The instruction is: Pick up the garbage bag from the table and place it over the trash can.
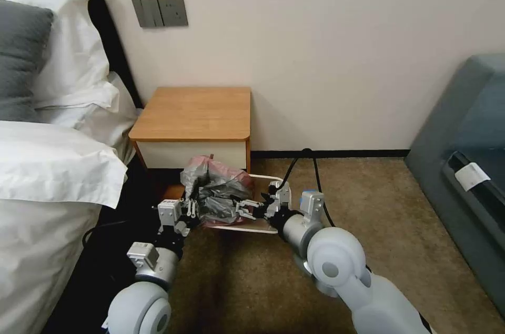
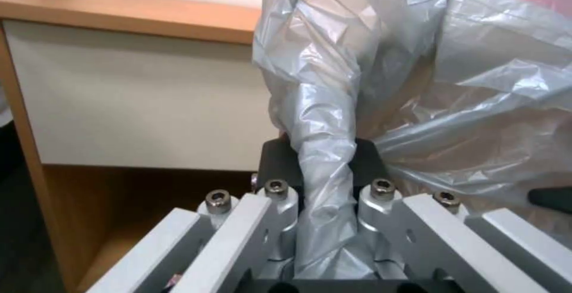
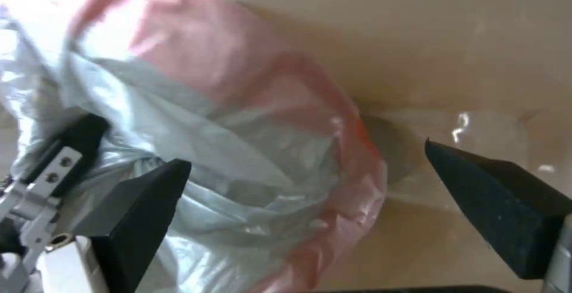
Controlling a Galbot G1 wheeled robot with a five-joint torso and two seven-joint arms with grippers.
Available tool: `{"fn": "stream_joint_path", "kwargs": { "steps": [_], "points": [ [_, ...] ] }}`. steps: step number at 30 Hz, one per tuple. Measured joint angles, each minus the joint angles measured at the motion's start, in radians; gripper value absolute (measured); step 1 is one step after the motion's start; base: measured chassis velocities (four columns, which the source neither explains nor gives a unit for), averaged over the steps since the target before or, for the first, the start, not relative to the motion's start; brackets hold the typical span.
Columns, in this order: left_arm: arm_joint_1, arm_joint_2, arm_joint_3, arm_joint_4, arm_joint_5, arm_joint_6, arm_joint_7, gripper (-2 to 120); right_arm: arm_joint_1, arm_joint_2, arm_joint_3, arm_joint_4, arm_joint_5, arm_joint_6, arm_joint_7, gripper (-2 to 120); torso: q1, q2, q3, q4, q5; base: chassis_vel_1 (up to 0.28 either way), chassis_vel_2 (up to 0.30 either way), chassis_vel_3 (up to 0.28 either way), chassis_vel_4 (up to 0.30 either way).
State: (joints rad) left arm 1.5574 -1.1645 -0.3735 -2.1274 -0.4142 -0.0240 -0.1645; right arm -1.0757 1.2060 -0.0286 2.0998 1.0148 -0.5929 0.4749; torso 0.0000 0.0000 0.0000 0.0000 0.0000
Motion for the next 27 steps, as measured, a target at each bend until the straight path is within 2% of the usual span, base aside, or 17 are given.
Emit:
{"fn": "stream_joint_path", "kwargs": {
  "steps": [6, 9, 11, 14, 15, 18, 19, 21, 27],
  "points": [
    [0.005, -0.005, -0.008, 0.004, 0.009, -0.021, 0.023, 8, 0.008, 0.008, -0.001, -0.018, 0.008, 0.003, -0.008, 99, 0.000, 0.000, 0.000, 0.0000, 0.0000, 0.000, 0.000, 0.000, 0.000],
    [0.008, -0.006, -0.011, 0.004, 0.009, -0.025, 0.031, 8, 0.016, 0.013, -0.006, -0.033, 0.003, 0.010, -0.017, 86, 0.000, 0.000, 0.000, 0.0000, 0.0000, 0.000, 0.000, 0.000, 0.000],
    [0.009, -0.006, -0.012, 0.004, 0.009, -0.026, 0.032, 8, 0.017, 0.014, -0.008, -0.035, 0.001, 0.011, -0.019, 84, 0.000, 0.000, 0.000, 0.0000, 0.0000, 0.000, 0.000, 0.000, 0.000],
    [0.009, -0.006, -0.019, 0.004, 0.005, -0.026, 0.033, 8, 0.015, 0.012, -0.008, -0.038, -0.007, 0.015, -0.034, 68, 0.000, 0.000, 0.000, 0.0000, 0.0000, 0.000, 0.000, 0.000, 0.000],
    [0.009, -0.006, -0.019, 0.004, 0.005, -0.026, 0.033, 8, 0.015, 0.012, -0.008, -0.038, -0.007, 0.015, -0.034, 68, 0.000, 0.000, 0.000, 0.0000, 0.0000, 0.000, 0.000, 0.000, 0.000],
    [0.008, -0.005, -0.021, 0.004, 0.003, -0.026, 0.033, 8, 0.008, 0.009, -0.006, -0.037, -0.014, 0.018, -0.040, 57, 0.000, 0.000, 0.000, 0.0000, 0.0000, 0.000, 0.000, 0.000, 0.000],
    [0.006, -0.006, -0.021, 0.007, 0.001, -0.026, 0.033, 8, 0.005, 0.007, -0.004, -0.036, -0.016, 0.020, -0.043, 49, 0.000, 0.000, 0.000, 0.0000, 0.0000, 0.000, 0.000, 0.000, 0.000],
    [0.005, -0.006, -0.021, 0.009, 0.001, -0.025, 0.033, 8, 0.004, 0.006, -0.003, -0.034, -0.017, 0.023, -0.045, 46, 0.000, 0.000, 0.000, -0.0001, 0.0000, 0.000, 0.000, 0.000, 0.000],
    [0.003, -0.014, -0.016, 0.018, -0.001, -0.019, 0.034, 8, 0.003, 0.006, -0.001, -0.039, -0.034, 0.047, -0.065, 22, 0.000, 0.000, 0.000, 0.0000, 0.0000, 0.000, 0.000, 0.000, 0.000]
  ]
}}
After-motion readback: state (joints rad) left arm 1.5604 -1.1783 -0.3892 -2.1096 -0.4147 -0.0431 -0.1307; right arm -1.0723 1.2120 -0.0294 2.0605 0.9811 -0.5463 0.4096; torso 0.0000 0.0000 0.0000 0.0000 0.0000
